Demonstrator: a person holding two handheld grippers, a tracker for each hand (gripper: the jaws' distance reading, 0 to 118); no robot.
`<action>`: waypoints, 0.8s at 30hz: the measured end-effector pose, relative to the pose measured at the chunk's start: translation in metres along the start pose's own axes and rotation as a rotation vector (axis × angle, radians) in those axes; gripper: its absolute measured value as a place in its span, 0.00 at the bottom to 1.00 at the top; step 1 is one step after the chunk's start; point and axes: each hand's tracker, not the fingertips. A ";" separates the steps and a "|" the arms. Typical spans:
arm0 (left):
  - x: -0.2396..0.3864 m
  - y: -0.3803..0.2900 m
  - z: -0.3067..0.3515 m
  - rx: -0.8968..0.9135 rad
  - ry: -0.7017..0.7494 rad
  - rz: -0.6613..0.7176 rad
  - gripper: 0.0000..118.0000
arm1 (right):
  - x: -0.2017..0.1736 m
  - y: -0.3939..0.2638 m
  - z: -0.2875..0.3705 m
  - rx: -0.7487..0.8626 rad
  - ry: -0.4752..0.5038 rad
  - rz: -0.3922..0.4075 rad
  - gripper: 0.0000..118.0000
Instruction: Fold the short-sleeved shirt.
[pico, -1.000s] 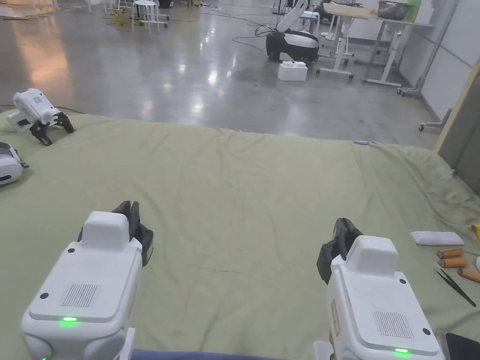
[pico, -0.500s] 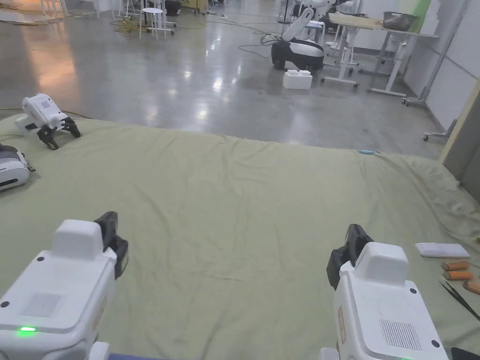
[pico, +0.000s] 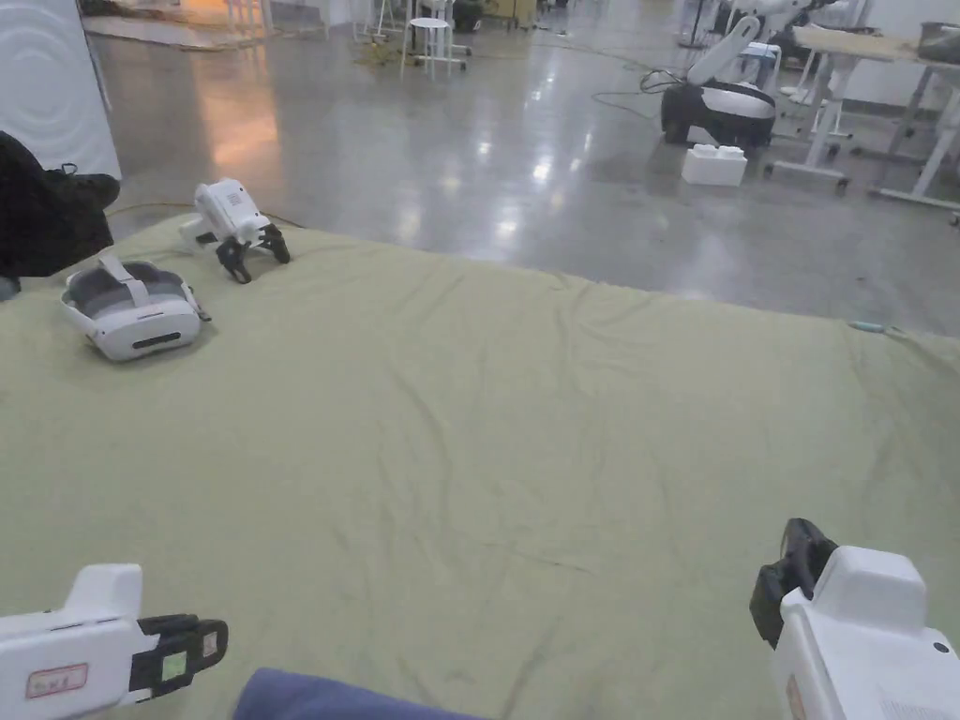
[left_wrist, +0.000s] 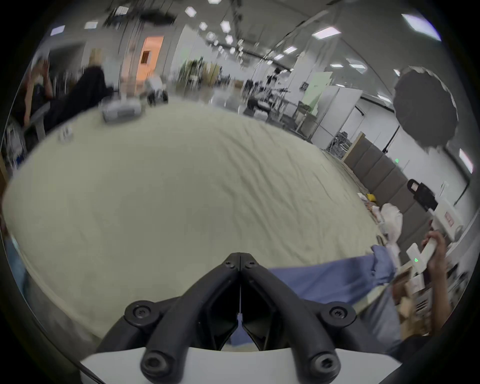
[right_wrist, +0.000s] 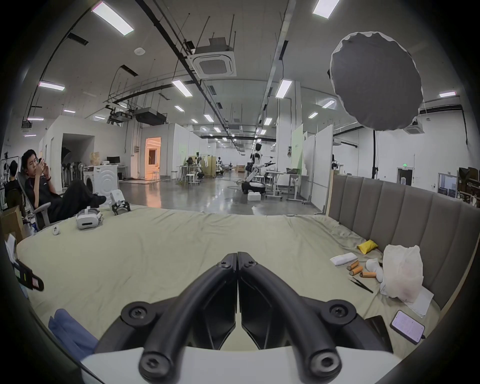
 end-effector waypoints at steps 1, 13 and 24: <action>-0.011 -0.004 -0.006 -0.030 -0.040 0.035 0.00 | 0.000 -0.002 0.000 -0.007 0.009 -0.007 0.00; -0.066 -0.042 -0.062 -0.146 -0.353 0.383 0.65 | 0.006 -0.010 0.006 -0.069 -0.002 -0.016 0.00; -0.043 -0.058 -0.082 -0.206 -0.388 0.375 0.08 | 0.007 -0.013 0.010 -0.081 -0.016 -0.026 0.00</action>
